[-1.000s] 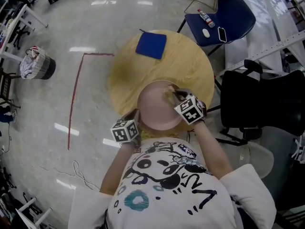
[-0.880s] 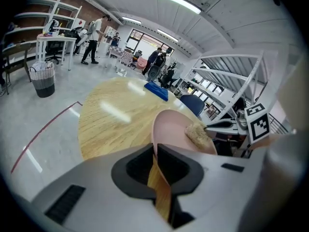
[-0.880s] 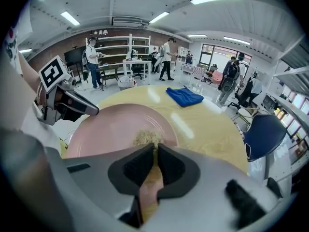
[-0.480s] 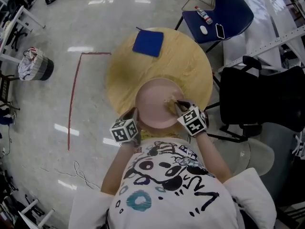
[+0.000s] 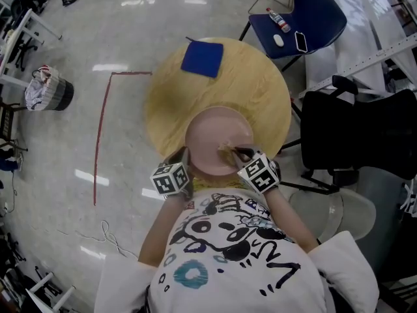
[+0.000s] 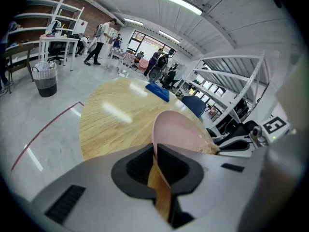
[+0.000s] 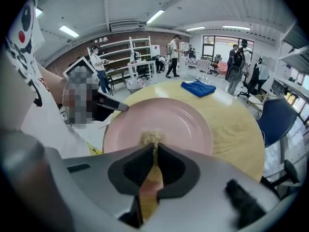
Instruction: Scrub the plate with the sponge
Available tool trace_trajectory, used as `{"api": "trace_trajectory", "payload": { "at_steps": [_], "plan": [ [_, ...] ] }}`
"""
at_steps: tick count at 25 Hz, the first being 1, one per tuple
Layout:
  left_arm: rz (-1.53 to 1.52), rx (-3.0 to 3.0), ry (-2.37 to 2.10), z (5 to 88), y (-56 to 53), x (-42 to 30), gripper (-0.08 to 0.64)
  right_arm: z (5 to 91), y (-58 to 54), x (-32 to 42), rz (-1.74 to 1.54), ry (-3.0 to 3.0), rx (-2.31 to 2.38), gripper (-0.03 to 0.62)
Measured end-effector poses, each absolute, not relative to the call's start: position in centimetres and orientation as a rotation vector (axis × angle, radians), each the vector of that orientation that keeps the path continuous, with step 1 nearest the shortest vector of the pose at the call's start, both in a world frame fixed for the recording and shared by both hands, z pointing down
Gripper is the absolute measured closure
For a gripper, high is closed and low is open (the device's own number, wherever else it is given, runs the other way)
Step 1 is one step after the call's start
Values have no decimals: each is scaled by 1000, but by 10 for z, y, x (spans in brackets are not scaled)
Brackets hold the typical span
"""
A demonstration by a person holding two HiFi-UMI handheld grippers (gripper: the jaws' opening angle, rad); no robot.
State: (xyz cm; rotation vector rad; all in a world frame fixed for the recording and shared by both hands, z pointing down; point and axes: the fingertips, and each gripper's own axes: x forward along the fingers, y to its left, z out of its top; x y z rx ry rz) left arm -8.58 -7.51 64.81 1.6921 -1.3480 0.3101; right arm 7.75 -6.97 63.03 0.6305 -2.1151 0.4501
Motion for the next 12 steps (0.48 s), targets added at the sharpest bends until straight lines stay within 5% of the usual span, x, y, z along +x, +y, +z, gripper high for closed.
{"api": "trace_trajectory", "payload": {
  "at_steps": [12],
  "plan": [
    [321,1698,-1338,649,-76,-85,522,632,-58,32,434,-2174,477,549]
  ]
}}
